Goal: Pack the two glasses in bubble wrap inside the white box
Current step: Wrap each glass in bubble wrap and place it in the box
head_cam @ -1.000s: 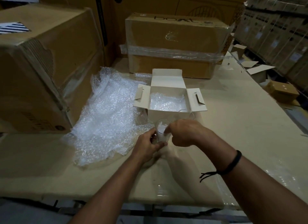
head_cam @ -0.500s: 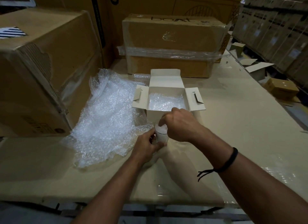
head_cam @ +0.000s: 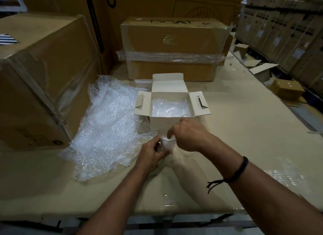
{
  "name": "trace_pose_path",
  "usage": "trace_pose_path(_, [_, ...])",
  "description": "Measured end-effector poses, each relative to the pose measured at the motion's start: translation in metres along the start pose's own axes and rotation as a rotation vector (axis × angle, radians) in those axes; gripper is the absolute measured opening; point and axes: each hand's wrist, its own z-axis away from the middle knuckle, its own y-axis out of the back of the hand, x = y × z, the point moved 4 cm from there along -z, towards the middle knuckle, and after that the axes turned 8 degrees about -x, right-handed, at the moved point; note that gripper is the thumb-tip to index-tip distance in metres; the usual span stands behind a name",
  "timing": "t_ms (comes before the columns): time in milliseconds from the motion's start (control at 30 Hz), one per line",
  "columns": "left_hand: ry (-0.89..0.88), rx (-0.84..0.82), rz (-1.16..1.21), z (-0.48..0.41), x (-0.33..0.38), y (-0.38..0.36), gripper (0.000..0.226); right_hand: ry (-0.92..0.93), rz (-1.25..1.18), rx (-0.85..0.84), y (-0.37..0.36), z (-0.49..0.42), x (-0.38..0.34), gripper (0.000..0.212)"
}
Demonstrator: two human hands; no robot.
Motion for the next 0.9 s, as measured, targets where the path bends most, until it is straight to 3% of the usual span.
trace_pose_path(133, [0.017,-0.02,0.002,0.0,0.003,-0.001,0.054,-0.006,-0.062,-0.18,-0.016,-0.001,0.003,0.053])
trace_pose_path(233, [0.019,-0.028,0.0,0.001,0.005,-0.001,0.055,0.004,-0.131,-0.14,-0.023,-0.005,0.008,0.058])
trace_pose_path(333, [0.025,-0.004,-0.009,0.001,0.004,0.0,0.046,0.044,-0.247,0.105,-0.028,0.005,0.012,0.065])
trace_pose_path(433, [0.062,0.059,0.019,0.002,0.002,0.0,0.04,-0.022,-0.493,0.423,-0.051,0.02,0.02,0.057])
trace_pose_path(533, [0.123,0.139,0.062,0.002,0.002,0.001,0.038,-0.173,-0.692,0.507,-0.095,0.023,0.026,0.045])
trace_pose_path(667, [0.14,0.189,0.048,-0.004,0.007,-0.001,0.035,-0.231,-0.599,0.412,-0.138,0.015,0.022,0.044])
trace_pose_path(900, [0.151,0.208,-0.001,-0.002,0.014,-0.004,0.046,-0.255,-0.373,0.352,-0.141,0.01,0.016,0.043])
